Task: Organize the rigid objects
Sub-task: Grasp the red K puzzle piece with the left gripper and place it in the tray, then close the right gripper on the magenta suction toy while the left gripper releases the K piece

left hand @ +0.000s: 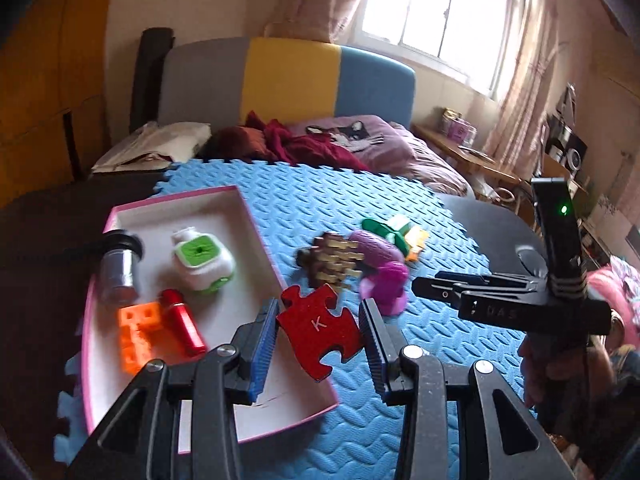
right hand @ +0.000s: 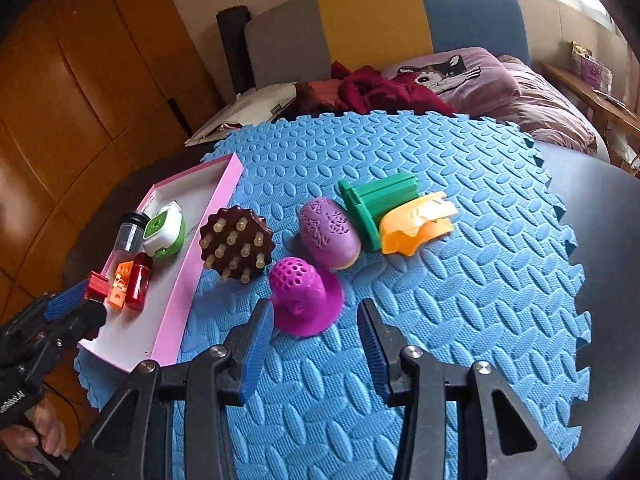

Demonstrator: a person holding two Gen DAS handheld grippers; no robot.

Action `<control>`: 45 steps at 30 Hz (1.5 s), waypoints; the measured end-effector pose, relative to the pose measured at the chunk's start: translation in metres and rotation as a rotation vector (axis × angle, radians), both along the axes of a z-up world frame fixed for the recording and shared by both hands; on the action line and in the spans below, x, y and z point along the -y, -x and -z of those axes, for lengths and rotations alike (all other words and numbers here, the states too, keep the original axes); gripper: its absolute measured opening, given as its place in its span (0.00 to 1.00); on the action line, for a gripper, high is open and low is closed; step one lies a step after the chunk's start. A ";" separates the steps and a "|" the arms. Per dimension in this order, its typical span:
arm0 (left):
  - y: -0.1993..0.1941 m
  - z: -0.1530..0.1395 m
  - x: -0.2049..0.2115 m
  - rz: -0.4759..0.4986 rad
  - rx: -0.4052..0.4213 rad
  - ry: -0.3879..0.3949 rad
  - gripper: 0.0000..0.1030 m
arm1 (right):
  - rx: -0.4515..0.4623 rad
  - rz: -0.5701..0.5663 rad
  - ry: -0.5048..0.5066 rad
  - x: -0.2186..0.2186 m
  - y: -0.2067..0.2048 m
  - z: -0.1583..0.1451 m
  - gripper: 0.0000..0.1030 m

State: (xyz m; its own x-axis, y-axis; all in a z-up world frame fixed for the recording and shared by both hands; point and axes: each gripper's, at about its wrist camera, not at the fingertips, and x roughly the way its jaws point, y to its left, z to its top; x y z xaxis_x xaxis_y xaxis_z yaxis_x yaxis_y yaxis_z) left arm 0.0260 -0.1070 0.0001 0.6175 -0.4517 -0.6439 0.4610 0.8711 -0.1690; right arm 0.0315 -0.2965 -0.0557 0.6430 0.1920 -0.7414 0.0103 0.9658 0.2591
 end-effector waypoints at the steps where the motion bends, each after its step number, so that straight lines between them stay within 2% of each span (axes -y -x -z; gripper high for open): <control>1: -0.001 -0.001 -0.009 -0.020 -0.001 0.007 0.40 | -0.005 0.002 0.004 -0.005 -0.004 0.002 0.43; 7: -0.008 0.002 -0.057 -0.126 -0.020 0.036 0.40 | -0.026 0.041 0.029 -0.016 -0.029 0.014 0.42; 8: -0.010 0.003 -0.064 -0.146 -0.024 0.036 0.40 | -0.032 0.043 0.042 -0.019 -0.032 0.017 0.34; 9: -0.011 0.004 -0.071 -0.162 -0.029 0.039 0.40 | -0.024 0.052 0.065 -0.021 -0.033 0.018 0.33; 16: -0.029 0.010 -0.120 -0.265 -0.100 0.111 0.40 | -0.002 0.063 0.146 -0.025 -0.009 0.018 0.32; 21: -0.054 0.003 -0.123 -0.282 -0.114 0.134 0.40 | 0.004 0.069 0.175 -0.018 0.009 0.020 0.32; 26: -0.077 -0.007 -0.103 -0.262 -0.082 0.099 0.40 | -0.010 0.073 0.165 -0.014 0.009 0.025 0.32; 30: -0.084 -0.006 -0.091 -0.258 -0.070 0.054 0.40 | 0.003 0.072 0.197 -0.018 0.010 0.027 0.32; 39: -0.068 0.006 -0.079 -0.274 -0.039 -0.070 0.40 | 0.018 0.081 0.230 -0.021 0.010 0.029 0.33; 45: -0.055 0.009 -0.079 -0.285 -0.032 -0.094 0.40 | 0.018 0.094 0.238 -0.021 0.010 0.029 0.33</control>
